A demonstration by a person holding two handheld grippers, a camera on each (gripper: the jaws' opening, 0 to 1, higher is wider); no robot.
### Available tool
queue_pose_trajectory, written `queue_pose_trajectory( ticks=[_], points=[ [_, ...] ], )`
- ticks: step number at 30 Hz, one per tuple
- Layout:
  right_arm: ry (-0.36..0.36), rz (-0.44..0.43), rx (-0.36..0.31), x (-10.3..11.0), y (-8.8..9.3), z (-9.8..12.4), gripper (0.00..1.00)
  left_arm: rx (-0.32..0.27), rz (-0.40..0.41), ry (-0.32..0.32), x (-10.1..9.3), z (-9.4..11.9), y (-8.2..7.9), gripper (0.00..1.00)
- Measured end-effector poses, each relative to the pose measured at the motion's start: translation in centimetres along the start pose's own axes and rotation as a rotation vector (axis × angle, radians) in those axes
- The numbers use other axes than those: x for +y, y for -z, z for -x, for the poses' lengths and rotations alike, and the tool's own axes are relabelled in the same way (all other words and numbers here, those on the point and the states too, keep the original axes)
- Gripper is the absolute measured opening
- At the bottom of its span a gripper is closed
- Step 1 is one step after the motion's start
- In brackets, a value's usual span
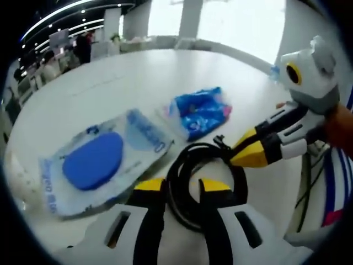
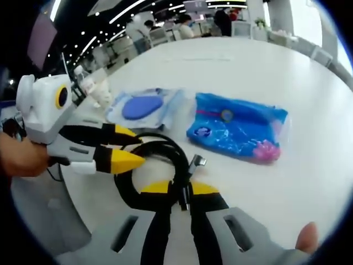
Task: Arrange the tabletop items into an orderly group along one side of the table until the central work area is clear of visible clutter.
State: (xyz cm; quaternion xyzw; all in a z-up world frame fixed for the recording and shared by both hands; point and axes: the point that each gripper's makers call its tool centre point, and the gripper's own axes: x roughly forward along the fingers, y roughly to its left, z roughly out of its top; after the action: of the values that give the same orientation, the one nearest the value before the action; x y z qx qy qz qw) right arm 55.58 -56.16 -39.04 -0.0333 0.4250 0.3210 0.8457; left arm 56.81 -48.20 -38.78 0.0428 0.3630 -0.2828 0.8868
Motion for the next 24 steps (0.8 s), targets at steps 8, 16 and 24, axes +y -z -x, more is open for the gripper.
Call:
queue_pose_trajectory(
  ticks=[8, 16, 24],
  points=[
    [0.004, 0.006, -0.007, -0.1, -0.2, 0.2, 0.12, -0.034, -0.007, 0.000, 0.2, 1.3, -0.2, 0.19],
    [0.005, 0.008, -0.008, 0.0, -0.2, 0.3, 0.11, -0.108, -0.035, -0.002, 0.0, 2.5, -1.1, 0.10],
    [0.010, 0.023, -0.002, 0.0, -0.2, 0.4, 0.11, -0.095, -0.038, -0.021, 0.5, 2.3, -0.8, 0.00]
  ],
)
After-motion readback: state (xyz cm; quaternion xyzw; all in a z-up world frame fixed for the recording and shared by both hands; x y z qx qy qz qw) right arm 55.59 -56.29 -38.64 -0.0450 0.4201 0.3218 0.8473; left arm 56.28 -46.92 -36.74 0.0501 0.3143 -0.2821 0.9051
